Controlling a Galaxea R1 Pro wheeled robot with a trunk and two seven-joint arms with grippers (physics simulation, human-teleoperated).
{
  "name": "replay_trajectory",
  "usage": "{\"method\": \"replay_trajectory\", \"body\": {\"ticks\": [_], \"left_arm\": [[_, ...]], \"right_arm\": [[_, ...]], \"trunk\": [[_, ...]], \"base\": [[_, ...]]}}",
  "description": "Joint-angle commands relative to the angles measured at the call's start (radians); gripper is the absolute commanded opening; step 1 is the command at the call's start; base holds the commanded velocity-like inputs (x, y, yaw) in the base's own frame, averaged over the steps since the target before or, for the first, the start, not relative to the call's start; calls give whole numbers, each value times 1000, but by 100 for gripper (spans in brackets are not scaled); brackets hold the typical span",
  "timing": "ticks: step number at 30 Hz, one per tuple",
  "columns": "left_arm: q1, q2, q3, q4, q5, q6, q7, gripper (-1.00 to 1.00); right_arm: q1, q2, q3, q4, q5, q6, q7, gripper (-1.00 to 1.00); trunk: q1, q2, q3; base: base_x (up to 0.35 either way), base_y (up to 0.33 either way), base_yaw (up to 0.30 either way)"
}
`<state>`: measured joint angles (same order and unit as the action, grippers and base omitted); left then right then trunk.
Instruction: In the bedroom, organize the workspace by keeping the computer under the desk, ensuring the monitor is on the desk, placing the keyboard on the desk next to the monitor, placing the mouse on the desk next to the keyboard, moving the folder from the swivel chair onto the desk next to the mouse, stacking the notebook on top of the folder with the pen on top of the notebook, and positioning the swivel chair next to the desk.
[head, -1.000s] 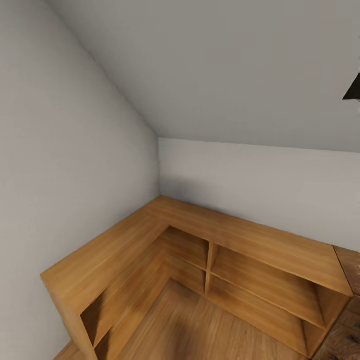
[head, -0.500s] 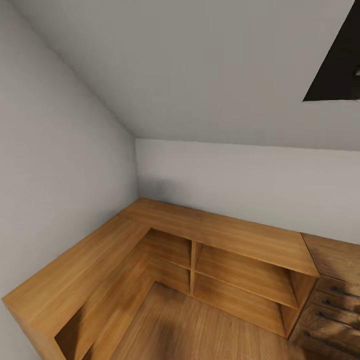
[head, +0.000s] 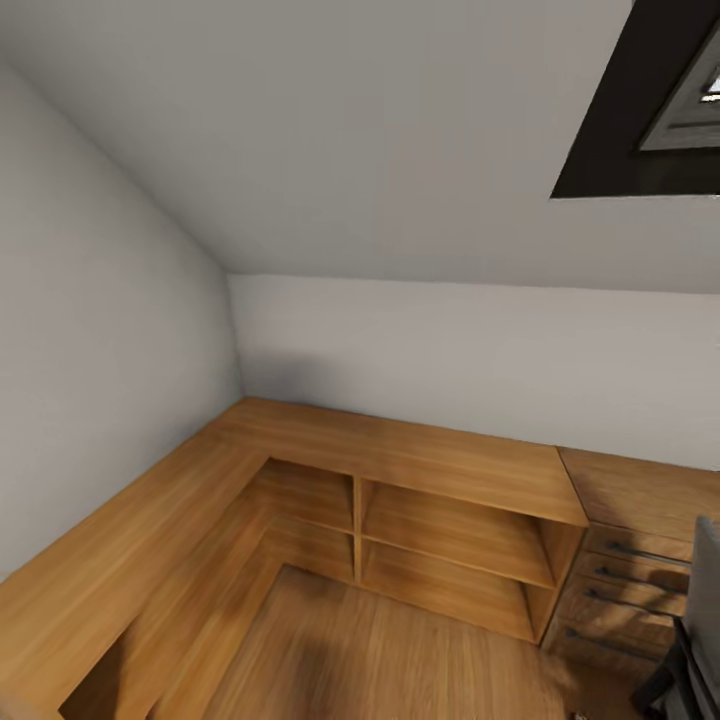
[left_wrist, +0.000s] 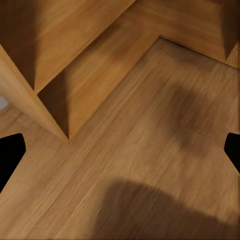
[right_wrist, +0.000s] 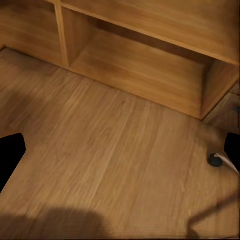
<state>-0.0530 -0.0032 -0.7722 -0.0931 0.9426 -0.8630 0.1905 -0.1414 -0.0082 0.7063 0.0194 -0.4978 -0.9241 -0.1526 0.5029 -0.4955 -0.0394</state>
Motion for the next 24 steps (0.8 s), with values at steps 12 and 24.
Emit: {"method": "replay_trajectory", "body": {"ticks": [12,24], "left_arm": [[-1,0,-9,0,0,-2,10,100],[-1,-1,-9,0,1,-2,10,100]], "right_arm": [[-1,0,9,2,-1,-2,-7,100],[-1,0,9,2,-1,-2,-7,100]], "trunk": [[0,-2,-17],[0,-2,-29]], "base": [[27,21,-210],[105,78,-222]]}}
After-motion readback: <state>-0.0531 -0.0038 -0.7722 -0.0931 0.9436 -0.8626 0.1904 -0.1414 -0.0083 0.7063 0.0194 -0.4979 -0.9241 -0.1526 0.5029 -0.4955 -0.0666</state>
